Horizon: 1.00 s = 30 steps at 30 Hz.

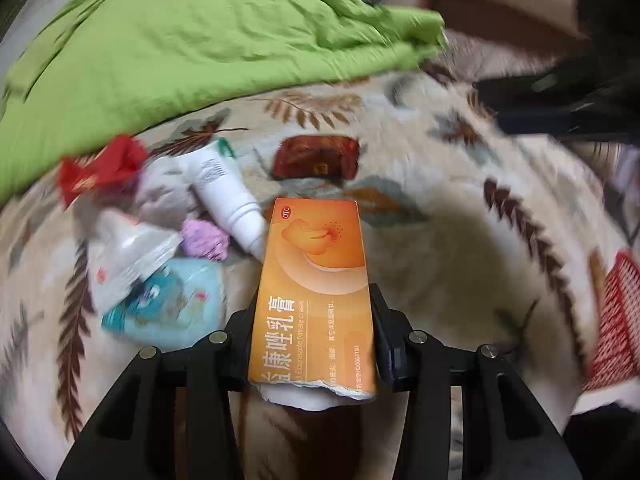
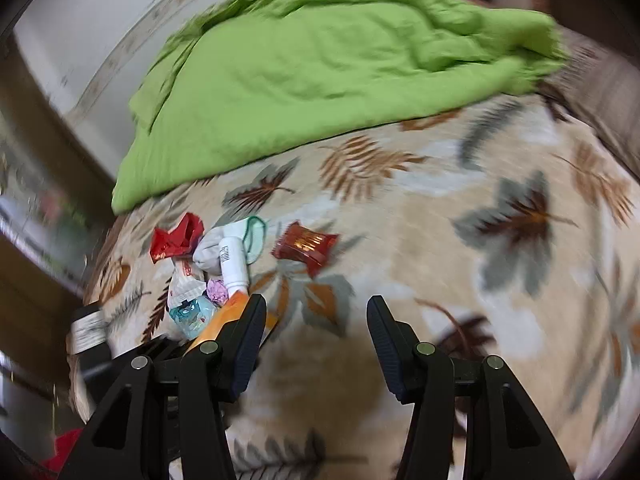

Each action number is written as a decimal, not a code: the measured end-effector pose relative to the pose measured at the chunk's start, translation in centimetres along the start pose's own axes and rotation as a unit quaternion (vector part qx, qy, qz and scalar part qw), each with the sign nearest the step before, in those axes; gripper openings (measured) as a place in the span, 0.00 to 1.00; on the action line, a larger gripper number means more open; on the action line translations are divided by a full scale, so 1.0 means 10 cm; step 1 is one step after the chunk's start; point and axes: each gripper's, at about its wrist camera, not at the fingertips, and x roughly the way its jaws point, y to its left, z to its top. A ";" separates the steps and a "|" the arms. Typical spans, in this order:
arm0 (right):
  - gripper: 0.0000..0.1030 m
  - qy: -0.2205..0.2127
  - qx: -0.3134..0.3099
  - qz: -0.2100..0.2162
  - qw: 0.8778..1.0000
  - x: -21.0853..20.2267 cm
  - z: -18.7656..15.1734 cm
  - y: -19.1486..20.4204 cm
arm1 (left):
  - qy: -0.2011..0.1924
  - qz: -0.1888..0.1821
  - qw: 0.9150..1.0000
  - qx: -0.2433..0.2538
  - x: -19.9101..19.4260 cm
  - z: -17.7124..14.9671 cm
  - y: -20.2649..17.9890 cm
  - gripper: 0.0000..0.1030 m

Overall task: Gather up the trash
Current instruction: 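Grasp the orange ointment box with the left tool while the right tool grasps the red-brown candy wrapper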

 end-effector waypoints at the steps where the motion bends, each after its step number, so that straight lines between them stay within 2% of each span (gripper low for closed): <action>1: 0.55 0.001 -0.001 0.005 1.000 0.07 0.06 0.00 | -0.004 -0.001 1.000 -0.016 -0.07 -0.02 0.03 0.43; 5: 0.55 0.010 -0.020 0.023 0.999 0.47 0.31 0.05 | -0.027 0.008 0.996 -0.085 -0.42 -0.18 0.14 0.43; 9: 0.55 0.022 -0.032 0.020 0.999 0.92 0.55 0.07 | -0.041 0.045 0.991 -0.119 -0.63 -0.32 0.33 0.43; 13: 0.55 0.059 -0.010 0.044 0.997 1.27 0.60 -0.01 | -0.052 0.067 0.985 -0.153 -0.70 -0.40 0.58 0.43; 15: 0.55 0.073 -0.010 0.045 0.996 1.32 0.55 0.01 | -0.056 0.071 0.983 -0.160 -0.71 -0.41 0.67 0.43; 18: 0.56 0.084 -0.047 0.050 0.994 1.29 0.38 0.17 | -0.061 0.069 0.982 -0.166 -0.71 -0.41 0.73 0.43; 19: 0.56 0.084 -0.061 0.040 0.994 1.29 0.32 0.22 | -0.062 0.069 0.982 -0.167 -0.69 -0.40 0.74 0.43; 22: 0.47 0.073 -0.087 -0.006 0.994 1.30 0.18 0.31 | -0.065 0.067 0.982 -0.167 -0.69 -0.38 0.74 0.43; 26: 0.42 0.059 -0.065 -0.021 0.996 1.32 0.09 0.28 | -0.073 0.076 0.982 -0.154 -0.72 -0.37 0.67 0.43; 30: 0.43 0.040 -0.036 -0.035 0.998 1.27 0.08 0.25 | -0.075 0.079 0.982 -0.156 -0.74 -0.38 0.66 0.43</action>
